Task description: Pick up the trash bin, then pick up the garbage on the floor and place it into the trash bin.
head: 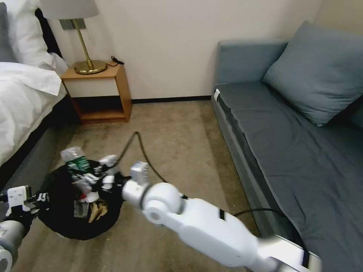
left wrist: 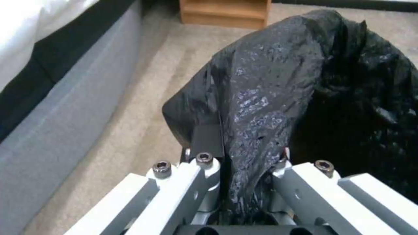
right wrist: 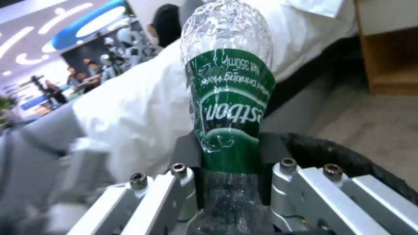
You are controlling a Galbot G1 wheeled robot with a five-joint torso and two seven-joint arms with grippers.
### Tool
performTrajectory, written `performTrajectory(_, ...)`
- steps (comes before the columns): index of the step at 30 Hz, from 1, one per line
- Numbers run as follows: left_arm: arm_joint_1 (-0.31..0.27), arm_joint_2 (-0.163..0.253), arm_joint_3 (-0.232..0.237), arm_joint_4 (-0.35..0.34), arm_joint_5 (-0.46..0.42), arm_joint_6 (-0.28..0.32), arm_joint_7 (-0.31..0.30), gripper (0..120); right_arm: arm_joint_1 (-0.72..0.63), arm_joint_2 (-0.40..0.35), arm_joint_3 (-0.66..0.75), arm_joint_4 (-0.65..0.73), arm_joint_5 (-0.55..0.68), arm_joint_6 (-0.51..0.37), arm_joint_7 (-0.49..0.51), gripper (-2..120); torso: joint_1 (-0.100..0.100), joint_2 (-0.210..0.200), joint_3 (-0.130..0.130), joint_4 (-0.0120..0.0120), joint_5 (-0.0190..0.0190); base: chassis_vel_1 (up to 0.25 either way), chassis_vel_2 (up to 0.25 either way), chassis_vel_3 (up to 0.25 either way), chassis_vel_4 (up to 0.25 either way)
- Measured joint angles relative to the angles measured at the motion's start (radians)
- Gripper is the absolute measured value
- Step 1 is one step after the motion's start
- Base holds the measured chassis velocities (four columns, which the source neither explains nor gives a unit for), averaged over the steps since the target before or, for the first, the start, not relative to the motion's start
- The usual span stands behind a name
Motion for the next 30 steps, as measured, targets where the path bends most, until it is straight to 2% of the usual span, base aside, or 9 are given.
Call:
performTrajectory(8,0.0,-0.005,0.0,-0.007,0.001,0.0,0.0,7,-0.015,0.015,0.023,-0.027,0.028,-0.011,0.018,25,0.0,0.0,0.0,-0.0004,0.0001,0.0,0.0,0.0,0.0)
performTrajectory(9,-0.003,-0.004,0.001,-0.007,0.003,0.0,0.0,7,-0.018,0.018,0.021,-0.027,0.031,-0.016,0.021,32,0.0,0.0,0.0,-0.0003,0.0001,0.0,0.0,0.0,0.0)
performTrajectory(10,-0.004,-0.002,0.002,-0.013,0.004,0.001,0.0,7,-0.027,0.014,0.021,-0.023,0.042,-0.025,0.025,47,0.0,0.0,0.0,-0.0003,0.0001,0.0,0.0,0.0,0.0)
performTrajectory(16,-0.005,-0.002,0.001,-0.014,0.002,0.001,0.001,7,-0.035,0.003,0.019,-0.02,0.043,-0.029,0.025,61,0.0,0.0,0.0,-0.0004,0.0002,0.0,0.0,0.0,0.0)
performTrajectory(18,-0.008,-0.003,0.001,-0.014,0.001,0.001,0.001,7,-0.042,-0.002,0.019,-0.014,0.044,-0.032,0.024,75,0.0,0.0,0.0,-0.0003,0.0003,0.0,0.0,0.0,0.0)
performTrajectory(20,-0.01,-0.003,0.003,-0.013,0.001,0.001,0.001,7,-0.044,-0.007,0.019,-0.013,0.044,-0.035,0.023,83,0.0,0.0,0.0,-0.0003,0.0003,0.0,0.0,0.0,0.0)
performTrajectory(21,-0.01,-0.003,0.003,-0.013,0.001,0.001,0.001,7,-0.044,-0.007,0.019,-0.013,0.044,-0.035,0.023,83,0.0,0.0,0.0,-0.0003,0.0003,0.0,0.0,0.0,0.0)
performTrajectory(24,-0.012,-0.004,0.005,-0.012,-0.001,0.001,0.001,7,-0.048,-0.015,0.022,-0.007,0.042,-0.036,0.023,97,0.0,0.0,0.0,-0.0003,0.0003,0.0,0.0,0.0,0.0)
performTrajectory(30,-0.02,-0.003,0.005,0.009,-0.033,0.003,-0.008,7,-0.066,-0.043,0.04,0.022,-0.017,-0.028,0.022,100,0.0,0.0,0.0,-0.0001,0.0004,0.0,0.0,0.0,0.0)
